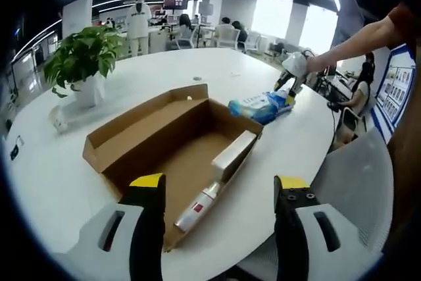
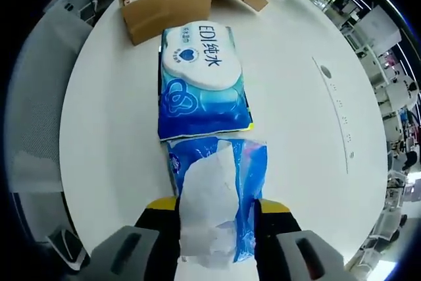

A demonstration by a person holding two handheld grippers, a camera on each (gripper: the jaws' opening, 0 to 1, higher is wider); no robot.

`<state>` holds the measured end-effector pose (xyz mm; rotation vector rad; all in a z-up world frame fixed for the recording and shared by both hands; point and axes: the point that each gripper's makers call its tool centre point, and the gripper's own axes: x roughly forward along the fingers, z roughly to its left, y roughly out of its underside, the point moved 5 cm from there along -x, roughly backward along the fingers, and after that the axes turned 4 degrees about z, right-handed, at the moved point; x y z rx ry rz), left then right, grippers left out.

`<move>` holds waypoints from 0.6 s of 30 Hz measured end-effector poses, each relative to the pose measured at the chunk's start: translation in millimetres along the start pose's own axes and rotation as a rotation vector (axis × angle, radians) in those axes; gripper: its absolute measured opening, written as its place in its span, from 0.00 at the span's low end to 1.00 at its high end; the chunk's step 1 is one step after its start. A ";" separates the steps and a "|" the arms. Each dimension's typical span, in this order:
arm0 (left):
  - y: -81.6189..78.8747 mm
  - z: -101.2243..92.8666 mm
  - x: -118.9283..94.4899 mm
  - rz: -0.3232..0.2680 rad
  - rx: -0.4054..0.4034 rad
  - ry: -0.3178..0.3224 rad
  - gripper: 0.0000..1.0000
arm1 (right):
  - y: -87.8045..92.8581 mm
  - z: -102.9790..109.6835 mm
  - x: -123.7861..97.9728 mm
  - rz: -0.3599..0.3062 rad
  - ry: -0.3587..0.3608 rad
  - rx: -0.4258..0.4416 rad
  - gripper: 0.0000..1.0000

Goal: Operate the shoe box by opening the lid, removing the specified soft item, and placing it in the target area until the item is outside and the box remains undamaged.

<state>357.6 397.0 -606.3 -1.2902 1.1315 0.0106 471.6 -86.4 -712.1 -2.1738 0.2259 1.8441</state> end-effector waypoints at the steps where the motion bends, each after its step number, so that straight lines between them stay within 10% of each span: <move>1: -0.3 -1.0 0.5 0.001 0.002 0.002 0.67 | 0.2 0.6 0.1 0.000 -0.001 -0.004 0.41; 18: 3.6 -2.8 -2.6 0.019 0.014 0.000 0.67 | -9.4 16.6 -1.5 0.027 -0.009 -0.042 0.48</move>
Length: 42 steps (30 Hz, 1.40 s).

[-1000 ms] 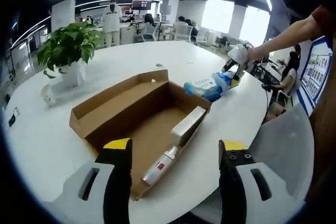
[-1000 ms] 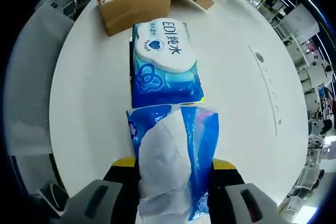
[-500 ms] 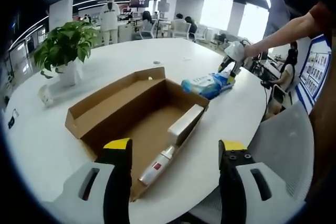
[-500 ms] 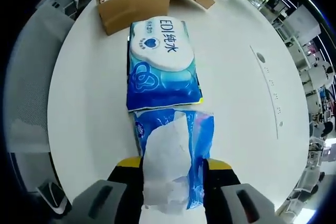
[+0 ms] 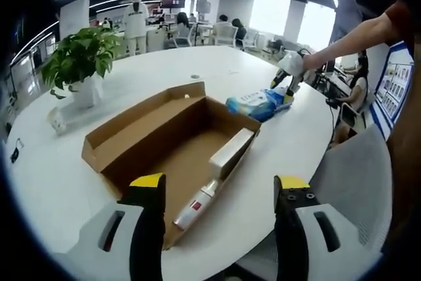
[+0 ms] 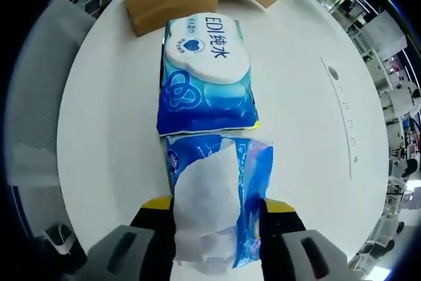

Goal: Operate the shoe box by opening the lid, removing the specified soft item, and placing it in the target area until the item is outside and the box remains undamaged.

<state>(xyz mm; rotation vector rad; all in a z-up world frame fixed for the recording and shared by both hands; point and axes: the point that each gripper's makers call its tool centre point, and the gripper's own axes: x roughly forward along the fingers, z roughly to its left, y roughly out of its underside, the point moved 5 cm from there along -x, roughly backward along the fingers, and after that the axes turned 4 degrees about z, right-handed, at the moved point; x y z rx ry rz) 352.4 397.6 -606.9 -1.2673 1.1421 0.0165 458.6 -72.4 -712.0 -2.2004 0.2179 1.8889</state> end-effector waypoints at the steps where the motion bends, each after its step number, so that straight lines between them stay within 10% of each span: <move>1: 0.7 0.3 -0.1 0.002 -0.002 -0.001 0.67 | -0.1 0.0 1.5 0.002 -0.001 -0.004 0.49; 18: 0.5 -6.3 1.9 0.006 0.000 -0.001 0.66 | -0.5 -0.5 6.2 0.001 0.013 -0.126 0.50; 42: -2.2 -12.1 -0.3 -0.072 -0.014 0.027 0.66 | -1.6 5.5 -52.5 -0.152 0.113 0.193 0.59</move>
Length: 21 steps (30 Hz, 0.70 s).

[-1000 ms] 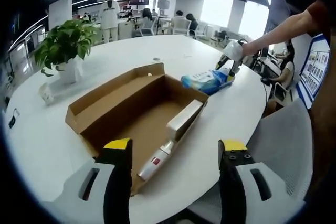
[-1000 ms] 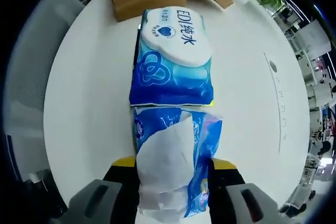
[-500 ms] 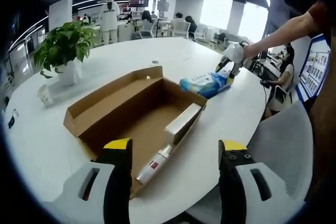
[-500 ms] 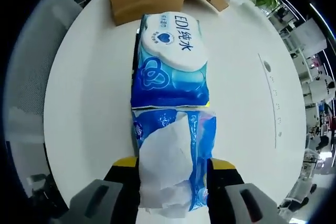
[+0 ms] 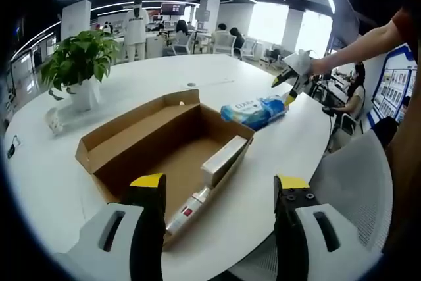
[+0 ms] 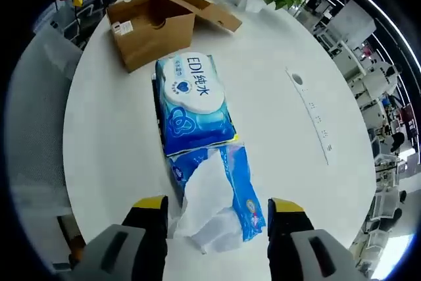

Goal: Operate the shoe box by opening the lid, removing the specified soft item, and placing it in the target area until the item is outside and the box remains undamaged.

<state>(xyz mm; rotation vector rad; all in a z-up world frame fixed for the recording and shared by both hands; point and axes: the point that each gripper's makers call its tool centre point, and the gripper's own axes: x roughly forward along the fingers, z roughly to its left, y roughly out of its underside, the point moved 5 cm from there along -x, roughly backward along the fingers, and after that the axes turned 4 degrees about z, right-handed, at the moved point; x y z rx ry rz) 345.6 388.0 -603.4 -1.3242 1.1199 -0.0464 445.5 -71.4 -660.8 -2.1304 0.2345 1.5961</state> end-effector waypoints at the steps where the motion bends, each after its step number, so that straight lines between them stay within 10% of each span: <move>1: 0.4 0.7 -0.9 -0.003 0.001 0.000 0.66 | -4.5 4.7 -2.6 -0.029 -0.016 0.013 0.59; 21: -2.3 8.3 -14.9 -0.073 -0.033 -0.031 0.67 | -76.6 56.4 -36.1 -0.368 -0.077 0.354 0.64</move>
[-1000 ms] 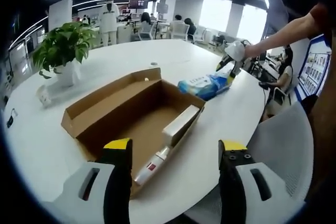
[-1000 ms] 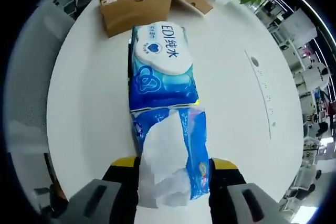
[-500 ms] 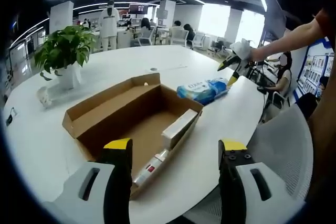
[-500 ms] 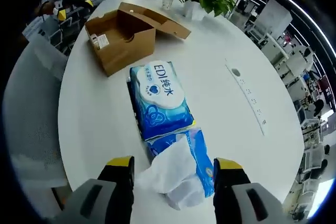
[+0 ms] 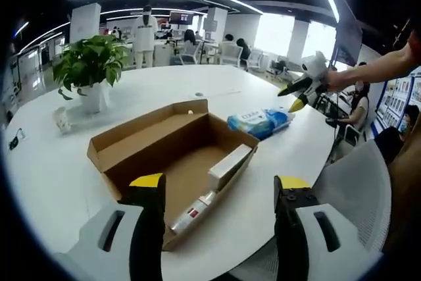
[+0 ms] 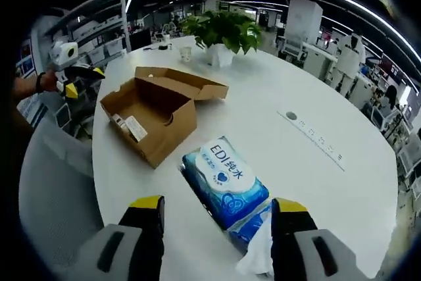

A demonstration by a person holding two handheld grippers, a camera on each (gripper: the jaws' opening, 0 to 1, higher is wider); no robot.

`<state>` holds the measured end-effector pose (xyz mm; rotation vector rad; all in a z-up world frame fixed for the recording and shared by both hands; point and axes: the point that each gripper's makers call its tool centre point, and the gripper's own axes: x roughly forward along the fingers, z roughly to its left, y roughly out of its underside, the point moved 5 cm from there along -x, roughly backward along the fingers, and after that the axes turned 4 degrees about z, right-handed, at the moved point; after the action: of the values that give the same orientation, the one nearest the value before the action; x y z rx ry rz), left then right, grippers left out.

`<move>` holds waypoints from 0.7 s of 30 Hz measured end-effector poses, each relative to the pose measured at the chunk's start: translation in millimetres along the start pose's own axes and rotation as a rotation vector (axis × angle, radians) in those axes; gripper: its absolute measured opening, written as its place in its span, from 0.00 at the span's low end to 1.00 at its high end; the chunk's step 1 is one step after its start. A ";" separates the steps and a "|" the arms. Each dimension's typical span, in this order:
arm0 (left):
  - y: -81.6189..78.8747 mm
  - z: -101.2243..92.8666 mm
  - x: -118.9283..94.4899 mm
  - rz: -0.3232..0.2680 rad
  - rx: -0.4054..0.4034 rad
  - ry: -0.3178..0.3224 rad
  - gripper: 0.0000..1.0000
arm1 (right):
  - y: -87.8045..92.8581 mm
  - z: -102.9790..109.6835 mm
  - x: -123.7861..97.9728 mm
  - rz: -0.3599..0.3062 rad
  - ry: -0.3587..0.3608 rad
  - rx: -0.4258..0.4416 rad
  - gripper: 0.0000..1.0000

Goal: Operate the shoe box by opening the lid, removing the specified soft item, and placing it in the target area until the item is outside and the box remains undamaged.

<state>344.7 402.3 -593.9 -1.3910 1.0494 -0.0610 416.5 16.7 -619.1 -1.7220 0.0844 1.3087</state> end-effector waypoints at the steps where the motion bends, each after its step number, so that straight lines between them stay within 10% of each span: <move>1: -0.3 0.1 -0.2 -0.002 -0.001 0.000 0.67 | -1.2 1.7 0.5 -0.006 -0.003 0.003 0.64; 21: -7.6 9.3 -7.7 -0.048 -0.041 -0.027 0.67 | -29.6 86.4 50.6 -0.085 -0.162 0.011 0.62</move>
<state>350.1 412.0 -585.0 -1.4499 1.0000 -0.0560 392.4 116.2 -639.4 -1.5873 -0.0743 1.3764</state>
